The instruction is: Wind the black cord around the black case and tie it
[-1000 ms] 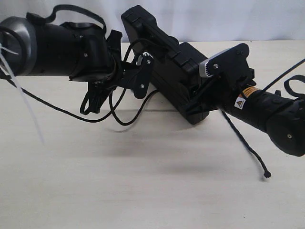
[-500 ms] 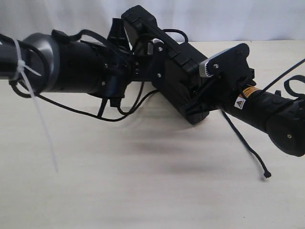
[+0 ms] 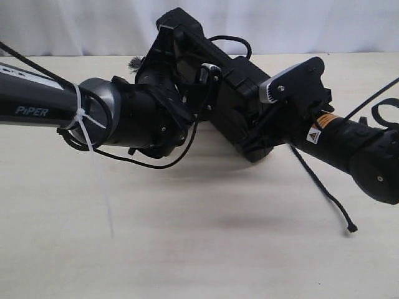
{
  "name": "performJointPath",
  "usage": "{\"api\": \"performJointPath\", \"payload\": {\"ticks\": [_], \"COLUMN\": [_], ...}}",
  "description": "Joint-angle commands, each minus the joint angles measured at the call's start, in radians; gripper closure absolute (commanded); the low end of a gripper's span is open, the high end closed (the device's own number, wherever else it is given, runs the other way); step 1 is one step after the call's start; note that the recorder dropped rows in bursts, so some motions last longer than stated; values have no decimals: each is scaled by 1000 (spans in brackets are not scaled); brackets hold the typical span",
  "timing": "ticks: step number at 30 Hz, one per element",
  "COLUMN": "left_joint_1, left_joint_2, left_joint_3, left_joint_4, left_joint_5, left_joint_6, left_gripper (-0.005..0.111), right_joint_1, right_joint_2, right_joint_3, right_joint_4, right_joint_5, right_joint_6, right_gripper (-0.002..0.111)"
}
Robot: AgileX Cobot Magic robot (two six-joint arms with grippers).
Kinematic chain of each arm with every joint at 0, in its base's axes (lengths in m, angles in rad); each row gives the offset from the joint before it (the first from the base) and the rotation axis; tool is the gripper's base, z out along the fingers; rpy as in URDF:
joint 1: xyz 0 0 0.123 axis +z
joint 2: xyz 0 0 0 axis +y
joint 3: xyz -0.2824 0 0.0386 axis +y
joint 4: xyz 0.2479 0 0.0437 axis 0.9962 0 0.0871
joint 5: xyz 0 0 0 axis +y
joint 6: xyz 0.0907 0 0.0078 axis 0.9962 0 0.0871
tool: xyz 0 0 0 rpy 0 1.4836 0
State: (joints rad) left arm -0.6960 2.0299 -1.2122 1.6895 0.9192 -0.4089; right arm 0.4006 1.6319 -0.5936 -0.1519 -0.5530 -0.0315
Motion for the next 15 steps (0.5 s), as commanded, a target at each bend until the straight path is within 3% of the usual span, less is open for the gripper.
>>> {"api": "performJointPath", "payload": {"ticks": [1,15], "left_joint_1": [2,2], "left_joint_2": [-6,-75], "left_joint_3": [1,1], "left_joint_4": [52,20], "left_joint_5": [-5,-185], "left_joint_6": [-82,-249], "left_gripper": [107,107], "right_joint_1": [-3,-3], "right_joint_2": [10,10], "right_joint_3": [13,13], "right_joint_4": [-78,26], "right_joint_5": [94,95], "right_joint_6": [24,-70], "right_gripper": [104,104]}}
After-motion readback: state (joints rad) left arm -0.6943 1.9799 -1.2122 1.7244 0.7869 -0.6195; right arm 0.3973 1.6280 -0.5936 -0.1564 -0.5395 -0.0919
